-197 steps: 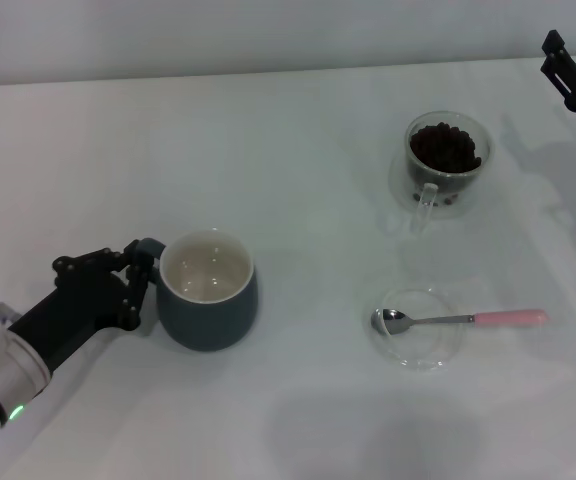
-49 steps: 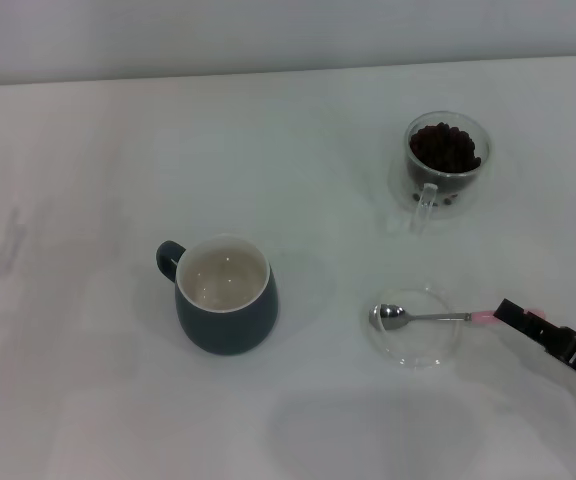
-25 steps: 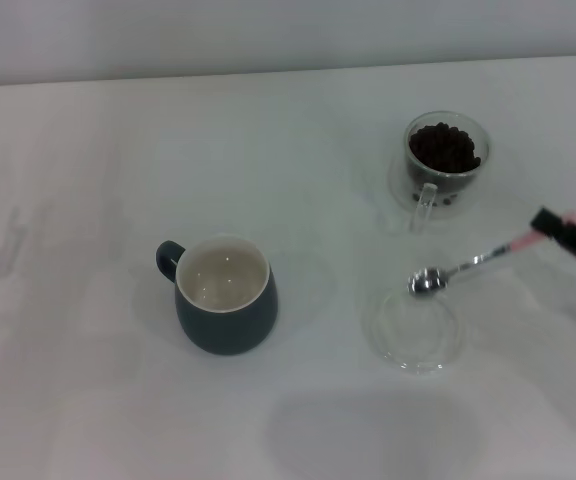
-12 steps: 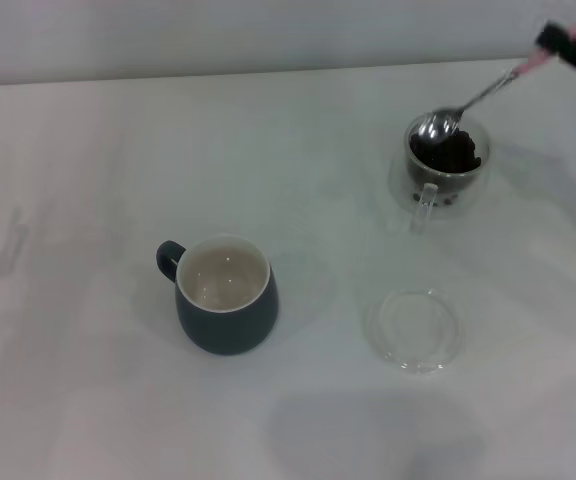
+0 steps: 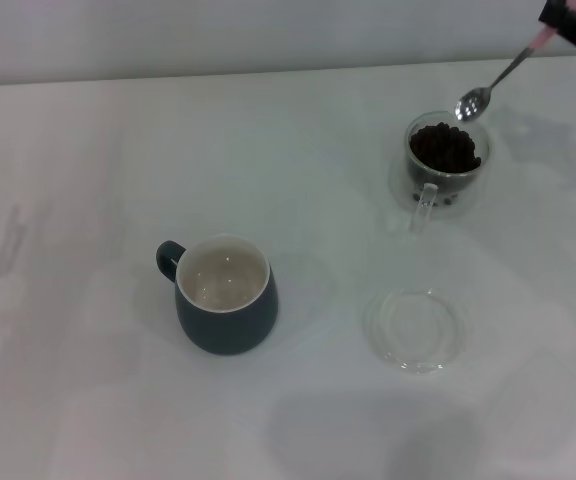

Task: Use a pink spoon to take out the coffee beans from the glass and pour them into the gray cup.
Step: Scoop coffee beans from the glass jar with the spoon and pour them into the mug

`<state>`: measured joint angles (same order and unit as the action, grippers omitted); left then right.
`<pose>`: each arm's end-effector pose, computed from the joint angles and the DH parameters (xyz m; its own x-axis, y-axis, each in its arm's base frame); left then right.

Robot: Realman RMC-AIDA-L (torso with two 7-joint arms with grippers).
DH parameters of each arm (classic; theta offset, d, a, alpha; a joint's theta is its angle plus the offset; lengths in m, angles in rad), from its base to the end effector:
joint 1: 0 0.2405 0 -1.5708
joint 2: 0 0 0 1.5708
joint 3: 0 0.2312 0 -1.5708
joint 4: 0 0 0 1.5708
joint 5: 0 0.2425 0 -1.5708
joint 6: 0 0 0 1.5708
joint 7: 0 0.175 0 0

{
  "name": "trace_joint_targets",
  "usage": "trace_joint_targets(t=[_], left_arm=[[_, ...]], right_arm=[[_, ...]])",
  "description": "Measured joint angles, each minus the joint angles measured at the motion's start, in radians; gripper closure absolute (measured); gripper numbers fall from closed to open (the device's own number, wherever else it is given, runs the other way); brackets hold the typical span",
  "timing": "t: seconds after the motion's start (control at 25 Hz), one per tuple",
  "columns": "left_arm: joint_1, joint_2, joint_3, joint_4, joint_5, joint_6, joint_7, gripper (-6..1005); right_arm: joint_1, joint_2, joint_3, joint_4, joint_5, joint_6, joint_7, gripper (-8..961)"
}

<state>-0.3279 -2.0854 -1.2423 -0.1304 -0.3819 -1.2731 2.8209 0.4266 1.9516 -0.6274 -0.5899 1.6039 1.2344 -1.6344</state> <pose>-0.3476 0.3316 -0.0093 0.6327 -0.0585 0.7722 0.7591 -0.1501 -0.6334 0.3209 0.4033 0.1019 0.4803 -0.2843 -0.8298 -0.8313 -0.4493 -0.3272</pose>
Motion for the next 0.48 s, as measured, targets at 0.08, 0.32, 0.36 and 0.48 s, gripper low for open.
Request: trace_joint_targets(t=[0.08, 0.32, 0.36, 0.48], left_arm=[[0.0, -0.001, 0.0, 0.0, 0.0, 0.0, 0.0, 166], [-0.005, 0.0, 0.0, 0.0, -0.002, 0.0, 0.0, 166], [-0.005, 0.0, 0.0, 0.0, -0.002, 0.0, 0.0, 166], [-0.005, 0.001, 0.0, 0.0, -0.002, 0.0, 0.001, 166]], right_arm=[[-0.001, 0.007, -0.002, -0.011, -0.017, -0.007, -0.016, 800], [-0.004, 0.025, -0.011, -0.013, -0.03, -0.008, -0.066, 800], [-0.005, 0.027, -0.011, -0.014, -0.036, -0.009, -0.069, 800], [-0.007, 0.032, -0.011, -0.012, -0.045, -0.014, -0.073, 801]])
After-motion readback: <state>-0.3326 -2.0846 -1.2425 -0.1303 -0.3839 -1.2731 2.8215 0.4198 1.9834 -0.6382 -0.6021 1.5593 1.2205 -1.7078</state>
